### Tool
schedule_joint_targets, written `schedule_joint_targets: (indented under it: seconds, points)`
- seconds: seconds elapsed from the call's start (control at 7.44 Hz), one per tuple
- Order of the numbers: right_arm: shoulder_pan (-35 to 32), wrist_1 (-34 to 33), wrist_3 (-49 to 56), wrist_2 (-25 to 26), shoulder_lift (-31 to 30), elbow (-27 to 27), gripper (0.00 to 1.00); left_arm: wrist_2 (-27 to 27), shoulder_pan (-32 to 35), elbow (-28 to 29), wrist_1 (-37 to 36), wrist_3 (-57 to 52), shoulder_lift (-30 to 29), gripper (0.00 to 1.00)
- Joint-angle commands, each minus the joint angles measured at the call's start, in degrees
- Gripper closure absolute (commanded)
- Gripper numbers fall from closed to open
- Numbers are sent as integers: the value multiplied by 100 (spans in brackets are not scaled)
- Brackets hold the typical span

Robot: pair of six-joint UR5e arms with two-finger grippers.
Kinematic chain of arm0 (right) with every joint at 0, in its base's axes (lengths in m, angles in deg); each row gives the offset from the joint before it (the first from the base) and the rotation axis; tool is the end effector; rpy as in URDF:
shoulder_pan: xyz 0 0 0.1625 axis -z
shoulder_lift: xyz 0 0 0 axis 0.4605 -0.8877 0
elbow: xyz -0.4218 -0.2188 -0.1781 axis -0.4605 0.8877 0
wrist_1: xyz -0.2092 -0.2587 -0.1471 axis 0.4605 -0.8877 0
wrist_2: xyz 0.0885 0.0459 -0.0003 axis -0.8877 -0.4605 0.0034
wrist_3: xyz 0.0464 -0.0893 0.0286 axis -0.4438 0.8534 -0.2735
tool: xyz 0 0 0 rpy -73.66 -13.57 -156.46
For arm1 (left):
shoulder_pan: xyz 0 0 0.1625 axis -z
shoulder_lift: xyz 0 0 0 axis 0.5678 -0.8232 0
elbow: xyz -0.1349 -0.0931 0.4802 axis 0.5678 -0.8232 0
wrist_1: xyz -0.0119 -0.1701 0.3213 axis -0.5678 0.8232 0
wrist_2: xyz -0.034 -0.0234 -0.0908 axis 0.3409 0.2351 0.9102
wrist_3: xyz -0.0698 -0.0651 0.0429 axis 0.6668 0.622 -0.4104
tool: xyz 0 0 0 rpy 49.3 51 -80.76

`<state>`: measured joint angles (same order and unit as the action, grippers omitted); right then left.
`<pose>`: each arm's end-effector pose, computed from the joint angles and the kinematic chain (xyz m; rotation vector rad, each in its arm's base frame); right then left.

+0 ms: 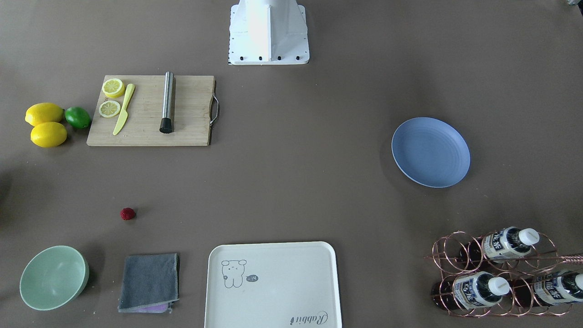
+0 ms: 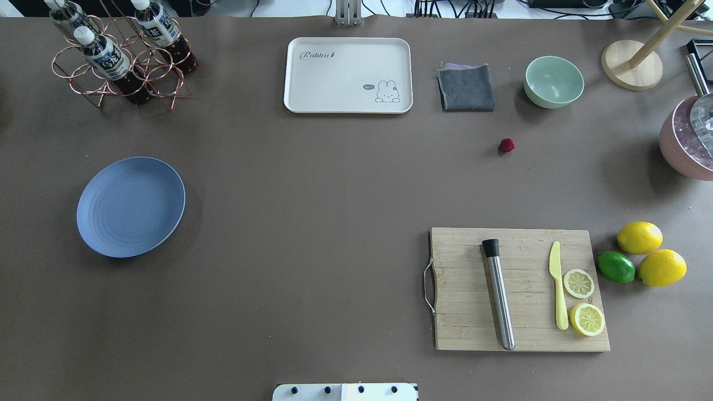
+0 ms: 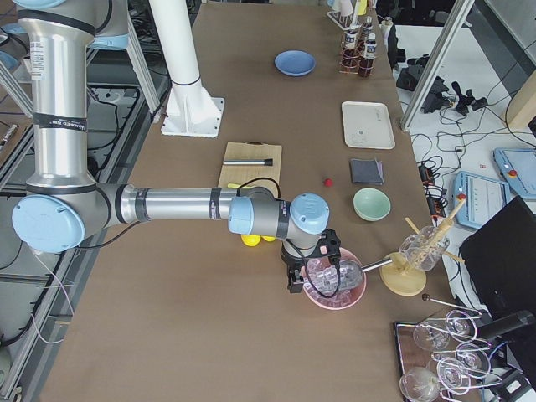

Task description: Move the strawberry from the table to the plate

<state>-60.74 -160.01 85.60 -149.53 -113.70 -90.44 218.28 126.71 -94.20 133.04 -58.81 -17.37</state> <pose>0.0480 -0.4069 0.7359 -0.0064 -0.7648 -0.1654 -0.0736 -0.4210 0.7249 0.0264 0.8016 0.0218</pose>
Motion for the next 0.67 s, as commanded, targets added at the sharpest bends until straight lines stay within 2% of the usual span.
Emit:
schedule_joint_targets:
  seconds: [0.0,0.54]
  points:
    - [0,8,-11,-73,-10,-23,0,10,-9,-10,14,5,71,3]
    - [0,8,-11,-91,-1,-23,0,98,-18,-168,-20,-4,195,3]
